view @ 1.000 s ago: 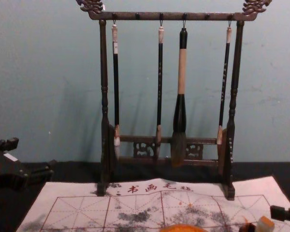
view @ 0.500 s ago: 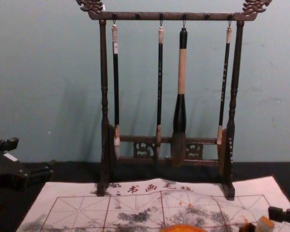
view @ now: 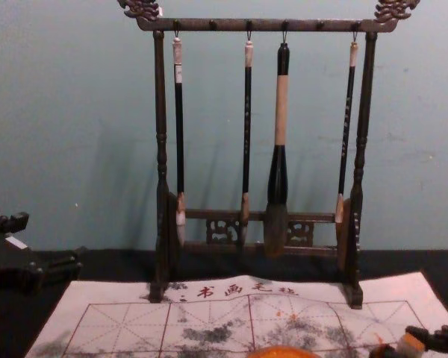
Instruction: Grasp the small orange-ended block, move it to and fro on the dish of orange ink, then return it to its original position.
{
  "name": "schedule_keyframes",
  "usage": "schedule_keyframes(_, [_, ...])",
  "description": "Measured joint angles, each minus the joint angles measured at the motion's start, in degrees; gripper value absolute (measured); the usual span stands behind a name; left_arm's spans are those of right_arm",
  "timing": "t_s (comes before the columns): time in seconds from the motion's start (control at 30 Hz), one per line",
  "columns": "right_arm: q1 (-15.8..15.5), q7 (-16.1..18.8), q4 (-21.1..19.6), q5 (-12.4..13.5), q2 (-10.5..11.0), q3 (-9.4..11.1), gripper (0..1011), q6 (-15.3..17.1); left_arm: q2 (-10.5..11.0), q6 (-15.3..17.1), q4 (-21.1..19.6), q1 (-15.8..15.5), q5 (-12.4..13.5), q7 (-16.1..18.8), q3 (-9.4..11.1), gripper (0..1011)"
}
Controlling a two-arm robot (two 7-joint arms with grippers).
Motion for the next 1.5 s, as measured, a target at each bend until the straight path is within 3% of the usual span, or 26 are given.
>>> schedule_keyframes(0.4, [0.00,-0.01,0.00,0.00,0.00,0.01,92,-0.01,0.00,0.00,0.00,0.00,0.00,0.00,0.00,1001])
schedule_keyframes(1.2, [0.00,0.00,0.00,0.00,0.00,0.00,82,0.00,0.00,0.00,0.00,0.00,0.00,0.00,0.00,1001])
schedule_keyframes(1.5, [-0.22,2.05,0.09,0.23,-0.57,0.97,82,0.40,0.00,0.00,0.00,0.00,0.00,0.00,0.00,1001])
